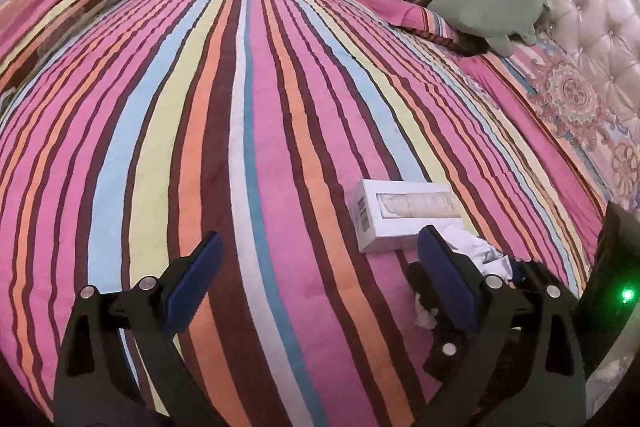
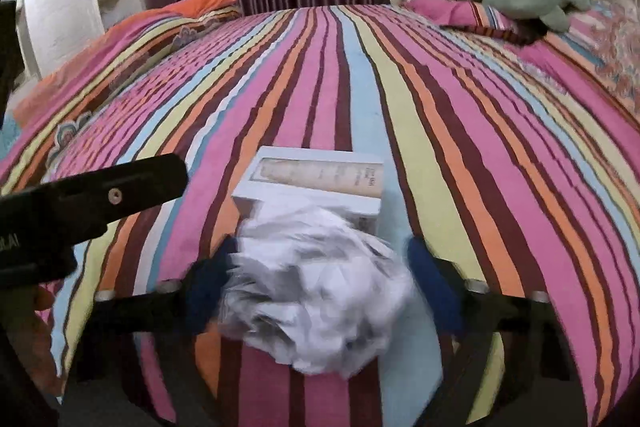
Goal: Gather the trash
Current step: 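Grasp the white 'Your Skin Dress' box with the left tool while the right tool grasps the crumpled paper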
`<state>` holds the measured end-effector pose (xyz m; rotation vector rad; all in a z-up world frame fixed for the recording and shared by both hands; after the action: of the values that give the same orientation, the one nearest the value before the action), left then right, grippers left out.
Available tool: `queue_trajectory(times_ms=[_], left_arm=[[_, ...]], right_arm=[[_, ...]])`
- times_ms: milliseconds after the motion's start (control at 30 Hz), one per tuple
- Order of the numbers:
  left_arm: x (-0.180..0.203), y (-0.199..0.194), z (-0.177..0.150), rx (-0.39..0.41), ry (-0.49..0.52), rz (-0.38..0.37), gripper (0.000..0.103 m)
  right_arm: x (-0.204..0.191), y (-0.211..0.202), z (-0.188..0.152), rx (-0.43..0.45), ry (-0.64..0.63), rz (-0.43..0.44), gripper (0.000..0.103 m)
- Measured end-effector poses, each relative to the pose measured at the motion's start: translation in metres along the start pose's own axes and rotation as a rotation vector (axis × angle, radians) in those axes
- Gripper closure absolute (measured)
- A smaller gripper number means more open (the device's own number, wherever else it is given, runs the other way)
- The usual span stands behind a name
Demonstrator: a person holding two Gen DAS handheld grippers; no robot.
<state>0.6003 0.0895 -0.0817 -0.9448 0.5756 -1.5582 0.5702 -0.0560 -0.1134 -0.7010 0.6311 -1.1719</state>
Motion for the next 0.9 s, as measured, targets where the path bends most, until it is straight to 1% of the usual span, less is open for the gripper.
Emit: queue_trajectory(times_ms=[100,200,367,500,533,667,900], left_arm=[[0.009,0.004,0.002,-0.012,0.027,0.007,0.009],[0.024,0.01,0.002,-0.025,0.047,-0.009,0.009],[0.056,0.023,0.002,-0.044,0.109,-0.01,0.009],[0.076,0.036,0.002,-0.062,0.13,0.004,0.009],[0.081,0.04,0.002,-0.066,0.127,0.011,0.009],[0.09,0.053,0.002,-0.081,0.112,0.061,0.009],[0.081,0.076,0.003,-0.107,0.049,0.162,0.009]], right_arm=[[0.004,0.0,-0.001,-0.003,-0.027,-0.012,0.03],[0.016,-0.002,-0.003,-0.002,-0.054,-0.036,0.032],[0.038,-0.008,-0.009,0.019,-0.01,-0.051,0.036],[0.057,-0.012,-0.012,0.023,0.029,-0.084,0.036],[0.065,-0.012,-0.015,0.019,0.057,-0.077,0.036],[0.074,-0.012,-0.015,0.019,0.078,-0.068,0.036],[0.082,-0.006,-0.011,0.02,0.086,-0.053,0.036]])
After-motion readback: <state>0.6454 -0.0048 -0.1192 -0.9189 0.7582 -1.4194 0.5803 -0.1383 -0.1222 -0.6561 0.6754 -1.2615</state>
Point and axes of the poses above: each gripper's, at about its wrist camera, not at the fingertips, and y roughly the way its jaws point, x to its right, z to its top, the point moved 9 cm from there along y, roughly the way its jaws point, and after that the axes turned 5 degrees about -x, right-handed, at the moved point
